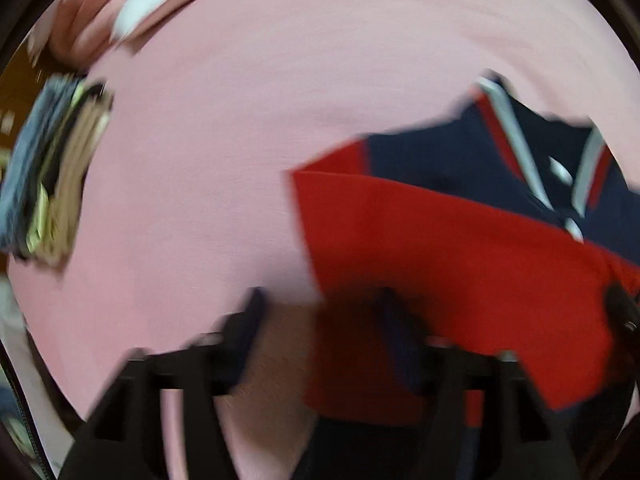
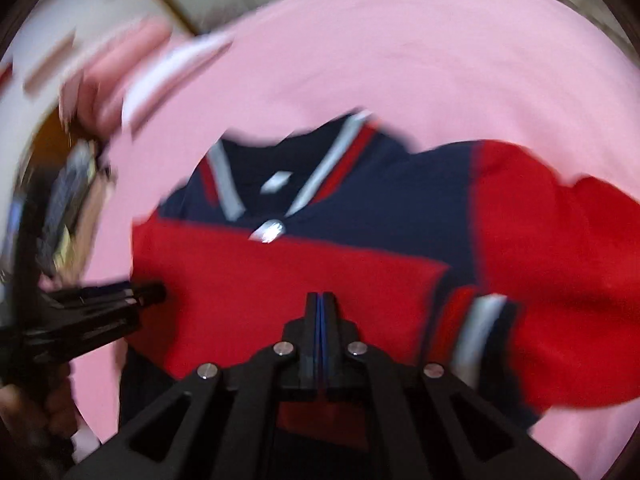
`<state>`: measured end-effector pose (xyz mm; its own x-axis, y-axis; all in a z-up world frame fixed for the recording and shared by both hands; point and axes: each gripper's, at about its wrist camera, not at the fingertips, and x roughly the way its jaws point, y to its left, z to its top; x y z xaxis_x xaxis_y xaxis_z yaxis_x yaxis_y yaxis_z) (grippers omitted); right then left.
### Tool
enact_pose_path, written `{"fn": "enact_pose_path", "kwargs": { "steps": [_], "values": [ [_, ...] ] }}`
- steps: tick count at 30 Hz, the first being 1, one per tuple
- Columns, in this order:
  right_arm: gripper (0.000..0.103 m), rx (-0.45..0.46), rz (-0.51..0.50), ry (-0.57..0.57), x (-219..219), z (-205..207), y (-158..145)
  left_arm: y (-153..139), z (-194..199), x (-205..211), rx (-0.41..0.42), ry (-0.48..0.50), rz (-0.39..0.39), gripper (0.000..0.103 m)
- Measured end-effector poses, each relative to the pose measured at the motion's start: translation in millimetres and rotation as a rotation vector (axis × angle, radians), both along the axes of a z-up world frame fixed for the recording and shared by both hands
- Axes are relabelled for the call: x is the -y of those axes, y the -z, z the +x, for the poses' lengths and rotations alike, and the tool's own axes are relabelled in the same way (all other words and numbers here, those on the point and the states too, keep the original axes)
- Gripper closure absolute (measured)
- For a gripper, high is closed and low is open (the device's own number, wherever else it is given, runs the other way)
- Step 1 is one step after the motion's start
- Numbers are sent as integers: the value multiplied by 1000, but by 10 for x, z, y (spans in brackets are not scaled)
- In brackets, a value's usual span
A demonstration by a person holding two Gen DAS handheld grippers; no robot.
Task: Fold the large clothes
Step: 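Lift the red sleeve with the left tool and fold it across the jacket body, then release the sleeve from the left tool while the right tool grasps the other red cuff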
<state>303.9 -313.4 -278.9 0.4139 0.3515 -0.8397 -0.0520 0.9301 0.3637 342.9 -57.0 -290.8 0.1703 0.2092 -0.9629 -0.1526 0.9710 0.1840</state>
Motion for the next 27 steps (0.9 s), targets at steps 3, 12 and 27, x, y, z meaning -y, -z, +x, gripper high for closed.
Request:
{"fn": "enact_pose_path", "kwargs": {
  "steps": [3, 12, 27],
  "values": [
    [103, 5, -13, 52, 373, -32, -32, -39, -90, -303, 51, -89, -113, 34],
    [98, 91, 130, 52, 362, -385, -459, -366, -302, -63, 81, -56, -269, 34],
    [98, 8, 50, 374, 583, -944, -386, -241, -729, -233, 107, 38, -125, 32]
  ]
}}
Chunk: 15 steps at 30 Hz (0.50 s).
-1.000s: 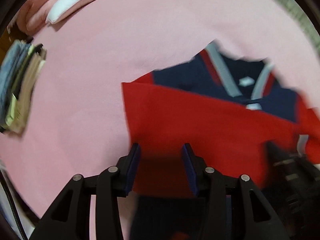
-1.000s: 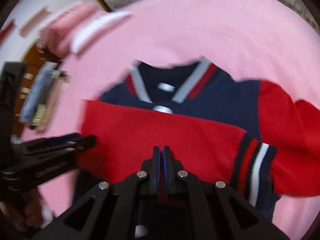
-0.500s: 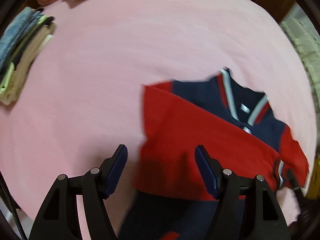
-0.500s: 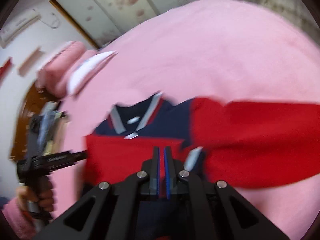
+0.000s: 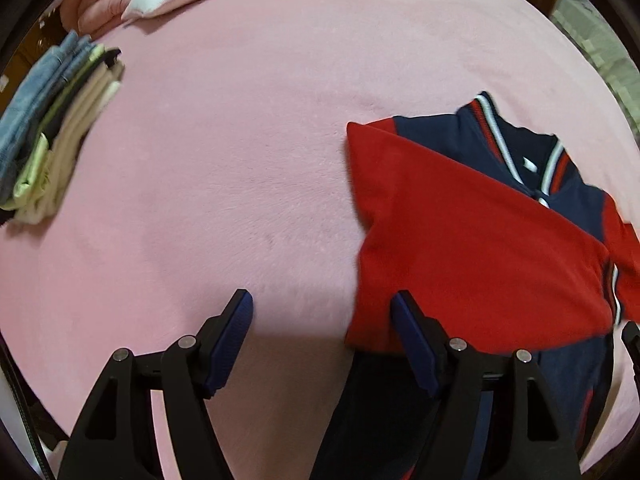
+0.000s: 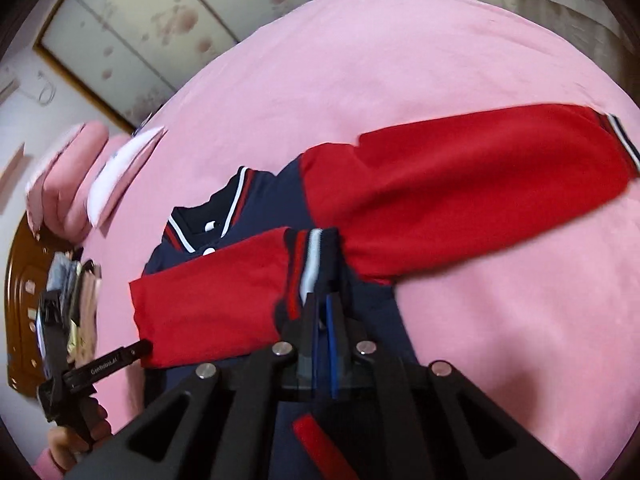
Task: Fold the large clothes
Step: 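Release the sleeve from the left tool while the right tool grasps the other red cuff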
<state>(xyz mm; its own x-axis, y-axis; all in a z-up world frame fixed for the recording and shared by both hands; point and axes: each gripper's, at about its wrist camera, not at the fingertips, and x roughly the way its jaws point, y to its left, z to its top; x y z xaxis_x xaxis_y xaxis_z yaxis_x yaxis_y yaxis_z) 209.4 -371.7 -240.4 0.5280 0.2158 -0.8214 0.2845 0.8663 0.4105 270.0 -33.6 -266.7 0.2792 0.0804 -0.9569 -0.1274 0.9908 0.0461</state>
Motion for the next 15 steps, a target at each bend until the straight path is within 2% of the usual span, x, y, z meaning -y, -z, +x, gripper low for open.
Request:
{"fn": "enact_pose_path", "kwargs": {
  "steps": [3, 4, 5, 6, 7, 8, 11, 13, 15],
  "values": [
    [95, -56, 3, 34, -1, -156, -68, -165, -154, 139, -18, 63, 12, 31],
    [89, -72, 9, 43, -13, -231, -107, -192, -127, 159, -26, 86, 15, 28],
    [74, -82, 13, 50, -35, -294, -139, -239, -192, 212, -35, 110, 24, 26],
    [63, -92, 17, 61, -71, -378, -180, -279, -253, 257, -43, 123, 32, 23],
    [43, -99, 17, 75, -117, -465, -223, -320, -305, 273, -52, 131, 34, 23],
    [31, -101, 17, 89, -174, -539, -257, -344, -348, 296, -60, 139, 29, 23],
    [28, -101, 41, 123, -312, -683, -321, -460, -496, 364, -65, 161, 21, 20],
    [28, -125, 74, 137, -354, -726, -301, -541, -591, 406, -58, 179, 39, 12],
    [28, -135, 120, 159, -348, -763, -276, -590, -643, 409, -45, 193, 37, 11]
  ]
}}
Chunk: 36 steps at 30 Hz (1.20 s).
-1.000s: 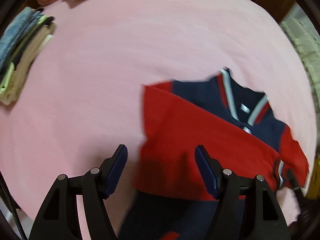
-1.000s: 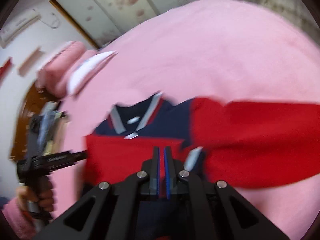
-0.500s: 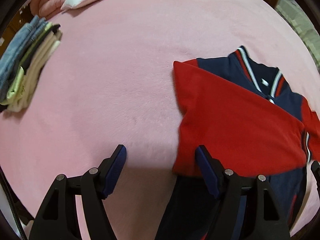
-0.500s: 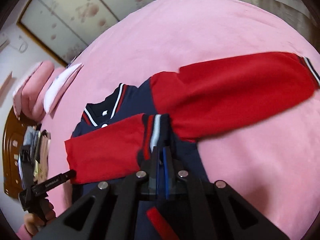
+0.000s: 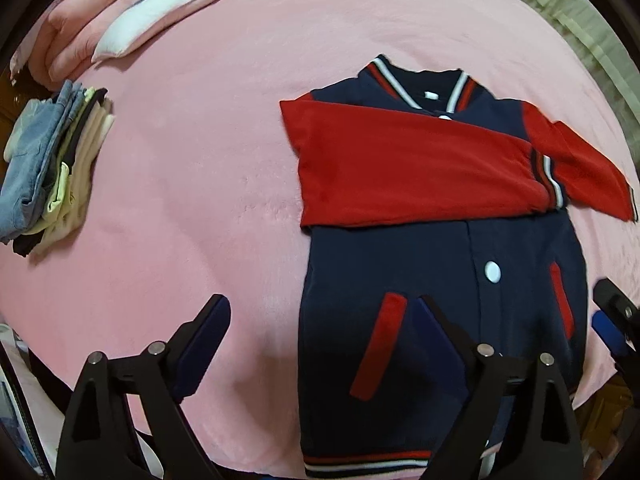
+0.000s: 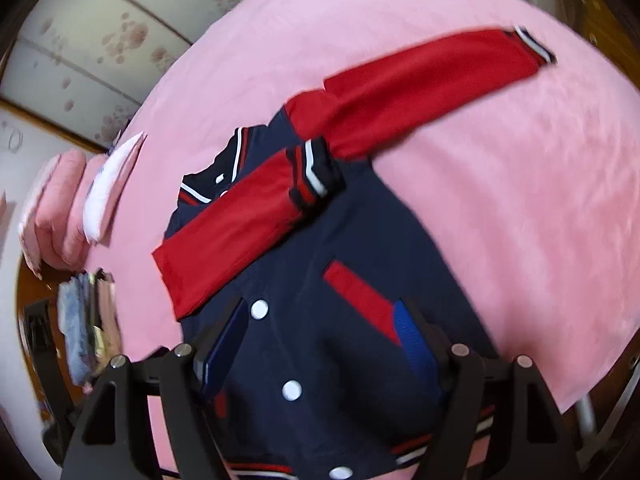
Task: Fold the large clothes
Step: 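Release the sleeve from the left tool while the right tool grasps the other red cuff, then lift the second red sleeve with the right tool and fold it across the body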
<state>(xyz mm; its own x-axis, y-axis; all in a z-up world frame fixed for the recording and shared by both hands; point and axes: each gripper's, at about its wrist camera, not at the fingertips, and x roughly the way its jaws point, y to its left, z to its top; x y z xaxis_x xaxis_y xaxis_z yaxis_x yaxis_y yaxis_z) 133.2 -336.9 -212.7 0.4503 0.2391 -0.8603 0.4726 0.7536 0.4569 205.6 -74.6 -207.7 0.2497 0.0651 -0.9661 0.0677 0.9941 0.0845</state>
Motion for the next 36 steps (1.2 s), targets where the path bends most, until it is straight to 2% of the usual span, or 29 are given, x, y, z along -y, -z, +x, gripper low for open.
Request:
{"fn": "enact_pose_path", "kwargs": {
  "steps": [3, 8, 12, 18, 22, 27, 28, 32, 34, 36],
  "values": [
    [28, 8, 59, 56, 104, -86, 25, -34, -132, 132, -7, 20, -24, 11],
    [28, 46, 97, 190, 422, -284, 79, 91, -192, 296, -59, 29, -58, 11],
    [28, 44, 132, 353, 868, -459, 185, 158, -178, 563, -103, 14, -86, 11],
    [28, 28, 171, 536, 1628, -511, 320, 123, -26, 1249, -72, 92, -12, 11],
    [28, 18, 205, 575, 2080, -363, 432, 138, 135, 1727, -98, 79, -18, 11],
    [28, 28, 265, 567, 2557, -12, 535, 163, 374, 2291, -138, 19, -113, 11],
    [32, 31, 259, 558, 2631, 60, 542, 162, 410, 2366, -139, 14, -117, 11],
    [65, 23, 241, 503, 2938, 365, 581, 155, 539, 2674, -110, -8, -91, 11],
    [69, 25, 259, 481, 3061, 508, 597, 149, 578, 2774, -110, -10, -75, 11],
    [79, 33, 274, 461, 3139, 611, 588, 157, 605, 2820, -113, -15, -69, 11]
  ]
}}
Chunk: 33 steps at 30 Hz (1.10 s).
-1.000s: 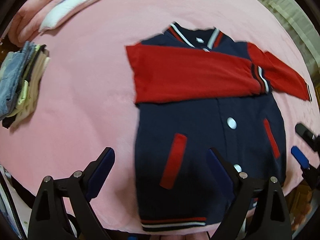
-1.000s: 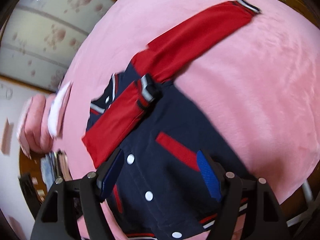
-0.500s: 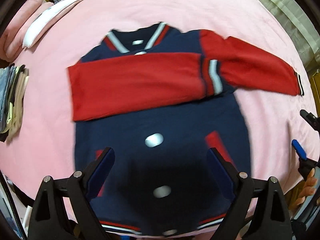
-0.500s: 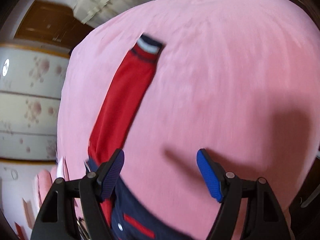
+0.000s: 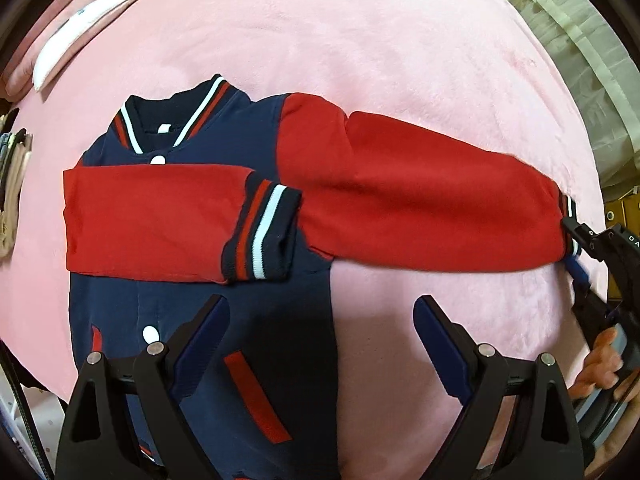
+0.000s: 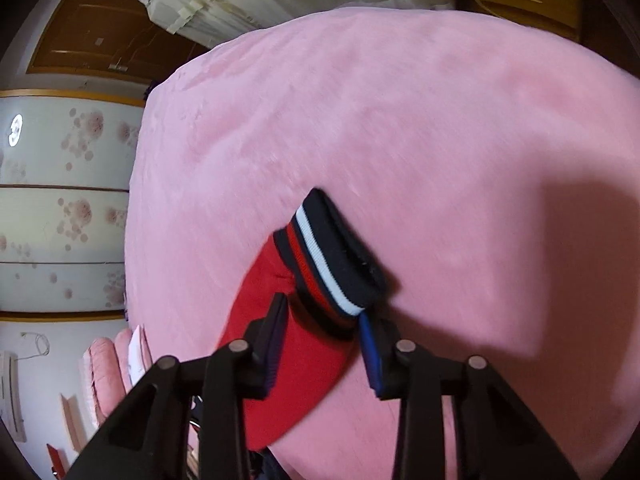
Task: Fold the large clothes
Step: 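Lift the second red sleeve with the right tool and fold it across the body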
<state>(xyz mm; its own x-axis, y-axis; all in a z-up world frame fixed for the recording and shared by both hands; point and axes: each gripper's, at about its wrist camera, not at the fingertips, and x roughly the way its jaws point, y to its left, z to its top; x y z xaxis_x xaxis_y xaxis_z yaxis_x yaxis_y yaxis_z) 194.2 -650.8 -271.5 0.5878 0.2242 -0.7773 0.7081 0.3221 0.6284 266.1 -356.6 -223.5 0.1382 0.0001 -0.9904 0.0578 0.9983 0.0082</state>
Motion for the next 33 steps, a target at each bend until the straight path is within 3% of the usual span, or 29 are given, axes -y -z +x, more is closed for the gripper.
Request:
{"fn": "enact_pose_path", "kwargs": {
  "steps": [2, 4, 11, 17, 22, 26, 30, 33],
  "values": [
    [91, 25, -9, -19, 33, 62, -30, 5, 7, -12, -4, -14, 12, 11],
    [94, 39, -32, -30, 39, 79, -66, 12, -13, -98, -13, -36, 26, 11],
    [95, 101, -140, -40, -169, 127, -390, -30, -122, -565, 24, -161, 72, 11],
    [95, 225, -299, -130, -498, 245, -1038, -160, -308, -1171, 69, -222, 90, 11],
    [95, 388, -427, -252, -1085, 434, -1704, -195, -467, -1775, 74, -306, 54, 11],
    [95, 511, -487, -402, -1832, 555, -2104, -244, -610, -2329, 96, -354, 25, 11],
    [95, 582, -534, -563, -2693, 600, -2233, -336, -688, -2862, 130, -364, 50, 11],
    [95, 584, -545, -675, -3281, 588, -2109, -352, -699, -3225, 140, -377, 68, 11]
  ]
}}
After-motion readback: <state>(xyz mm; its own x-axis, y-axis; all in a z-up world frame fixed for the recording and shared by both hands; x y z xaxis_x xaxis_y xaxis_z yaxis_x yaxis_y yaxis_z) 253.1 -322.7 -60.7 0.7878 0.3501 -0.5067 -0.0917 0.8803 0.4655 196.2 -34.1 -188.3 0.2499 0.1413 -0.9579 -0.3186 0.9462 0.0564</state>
